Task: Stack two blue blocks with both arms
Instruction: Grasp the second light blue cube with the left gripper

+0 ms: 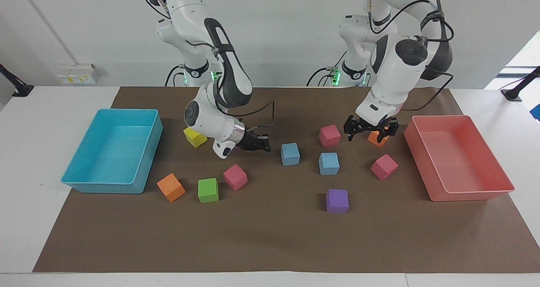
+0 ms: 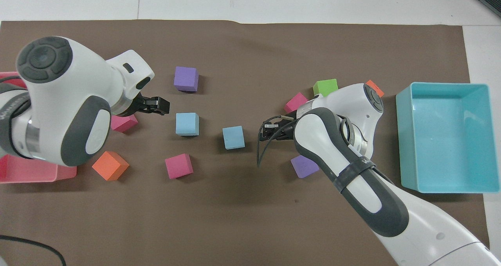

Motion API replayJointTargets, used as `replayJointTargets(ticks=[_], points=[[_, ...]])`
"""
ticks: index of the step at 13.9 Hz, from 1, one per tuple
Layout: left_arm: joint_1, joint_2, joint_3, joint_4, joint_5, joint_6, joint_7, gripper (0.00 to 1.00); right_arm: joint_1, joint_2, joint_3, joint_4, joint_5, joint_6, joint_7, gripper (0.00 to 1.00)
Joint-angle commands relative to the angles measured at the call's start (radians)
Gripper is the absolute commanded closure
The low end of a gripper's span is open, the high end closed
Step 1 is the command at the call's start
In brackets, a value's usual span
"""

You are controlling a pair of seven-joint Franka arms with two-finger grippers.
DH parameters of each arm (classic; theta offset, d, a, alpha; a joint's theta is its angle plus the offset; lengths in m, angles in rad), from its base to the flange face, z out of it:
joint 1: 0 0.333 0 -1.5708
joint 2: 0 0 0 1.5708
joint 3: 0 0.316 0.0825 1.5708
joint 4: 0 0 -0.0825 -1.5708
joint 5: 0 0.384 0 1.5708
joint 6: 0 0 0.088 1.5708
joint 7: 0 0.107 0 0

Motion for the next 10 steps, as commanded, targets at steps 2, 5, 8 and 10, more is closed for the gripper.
replayJointTargets(ticks=[2, 5, 8, 10], points=[[-0.059, 0.031, 0.017, -0.092, 0.011, 0.172, -0.061, 0.00, -0.008, 0.036, 0.010, -0.011, 0.150, 0.035, -0.114, 1.00], [-0.090, 0.086, 0.018, -0.092, 0.017, 0.218, -0.080, 0.00, -0.011, 0.036, 0.010, -0.016, 0.155, 0.033, -0.127, 1.00], [-0.091, 0.105, 0.017, -0.104, 0.017, 0.247, -0.084, 0.00, -0.010, 0.036, 0.010, -0.017, 0.159, 0.036, -0.124, 1.00], [-0.091, 0.120, 0.017, -0.119, 0.017, 0.278, -0.084, 0.00, -0.011, 0.038, 0.010, -0.031, 0.216, 0.043, -0.136, 1.00]])
